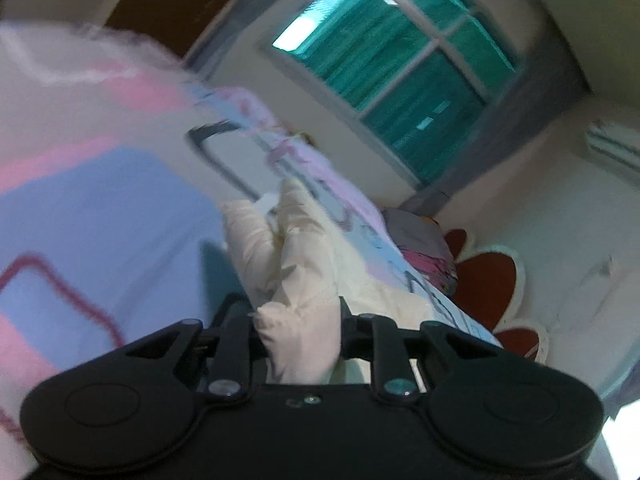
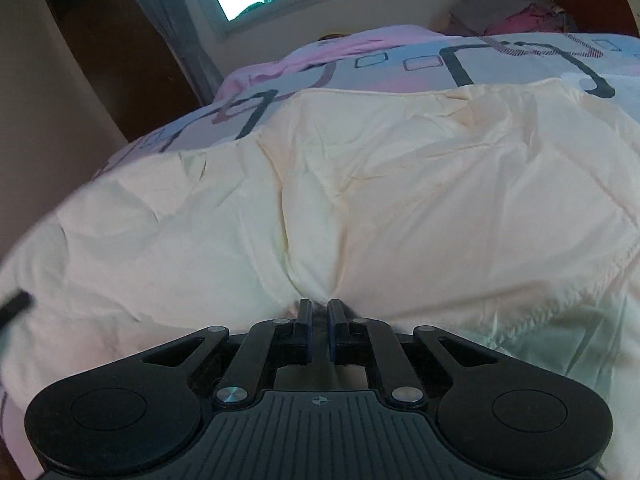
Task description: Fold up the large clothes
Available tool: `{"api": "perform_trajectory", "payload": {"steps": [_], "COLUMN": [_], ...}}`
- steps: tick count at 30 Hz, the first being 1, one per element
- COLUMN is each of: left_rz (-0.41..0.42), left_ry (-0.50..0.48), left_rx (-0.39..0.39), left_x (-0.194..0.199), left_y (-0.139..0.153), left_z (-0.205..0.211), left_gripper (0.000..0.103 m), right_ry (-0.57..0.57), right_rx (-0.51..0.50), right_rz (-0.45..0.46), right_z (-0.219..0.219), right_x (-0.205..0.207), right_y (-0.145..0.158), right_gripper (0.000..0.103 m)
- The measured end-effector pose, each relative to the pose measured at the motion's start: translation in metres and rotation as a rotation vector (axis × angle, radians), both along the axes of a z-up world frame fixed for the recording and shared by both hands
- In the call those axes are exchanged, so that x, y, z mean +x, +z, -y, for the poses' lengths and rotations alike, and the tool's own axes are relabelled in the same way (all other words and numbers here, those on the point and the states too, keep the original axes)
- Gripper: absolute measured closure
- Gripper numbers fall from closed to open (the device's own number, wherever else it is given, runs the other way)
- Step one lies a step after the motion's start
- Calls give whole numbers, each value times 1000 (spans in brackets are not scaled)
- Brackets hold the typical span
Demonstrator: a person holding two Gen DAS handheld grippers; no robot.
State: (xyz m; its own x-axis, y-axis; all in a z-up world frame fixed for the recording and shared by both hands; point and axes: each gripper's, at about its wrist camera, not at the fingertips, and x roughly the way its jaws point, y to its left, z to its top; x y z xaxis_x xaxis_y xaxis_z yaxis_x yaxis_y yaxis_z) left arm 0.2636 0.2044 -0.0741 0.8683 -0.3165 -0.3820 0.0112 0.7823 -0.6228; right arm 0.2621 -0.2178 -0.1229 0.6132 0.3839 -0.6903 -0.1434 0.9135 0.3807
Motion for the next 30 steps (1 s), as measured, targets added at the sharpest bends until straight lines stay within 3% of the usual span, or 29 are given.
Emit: {"api": "perform_trajectory", "payload": {"steps": [4, 8, 13, 19, 21, 22, 25, 28, 30], "left_rz": [25, 31, 56, 152, 173, 177, 181, 183, 186], "left_ry": [-25, -33, -67, -141, -144, -144, -165, -192, -210], "left_rx": [77, 118, 189, 319, 383, 407, 491, 547, 590], "left_x": [2, -1, -9, -22, -22, -20, -16, -16, -18], "left_y": [14, 23, 43, 83, 95, 100, 112, 115, 117], "left_z": [14, 20, 41, 104, 130, 139, 169, 195, 215], "left_gripper": [83, 83, 83, 83, 83, 83, 83, 83, 83], "right_ry": [-44, -11, 14, 95, 99, 103, 65, -74, -141], "right_rx": [98, 87, 93, 125, 187, 222, 146, 45, 105], "right_rz": [11, -35, -110, -112, -125, -65, 50, 87, 33], "right_z": [16, 18, 16, 24, 42, 57, 110, 175, 215], "right_x": [-14, -35, -40, -28, -31, -39, -56, -60, -53], "right_y": [22, 35, 5, -7, 9, 24, 59, 59, 41], "right_gripper": [96, 96, 96, 100, 99, 99, 99, 99, 99]}}
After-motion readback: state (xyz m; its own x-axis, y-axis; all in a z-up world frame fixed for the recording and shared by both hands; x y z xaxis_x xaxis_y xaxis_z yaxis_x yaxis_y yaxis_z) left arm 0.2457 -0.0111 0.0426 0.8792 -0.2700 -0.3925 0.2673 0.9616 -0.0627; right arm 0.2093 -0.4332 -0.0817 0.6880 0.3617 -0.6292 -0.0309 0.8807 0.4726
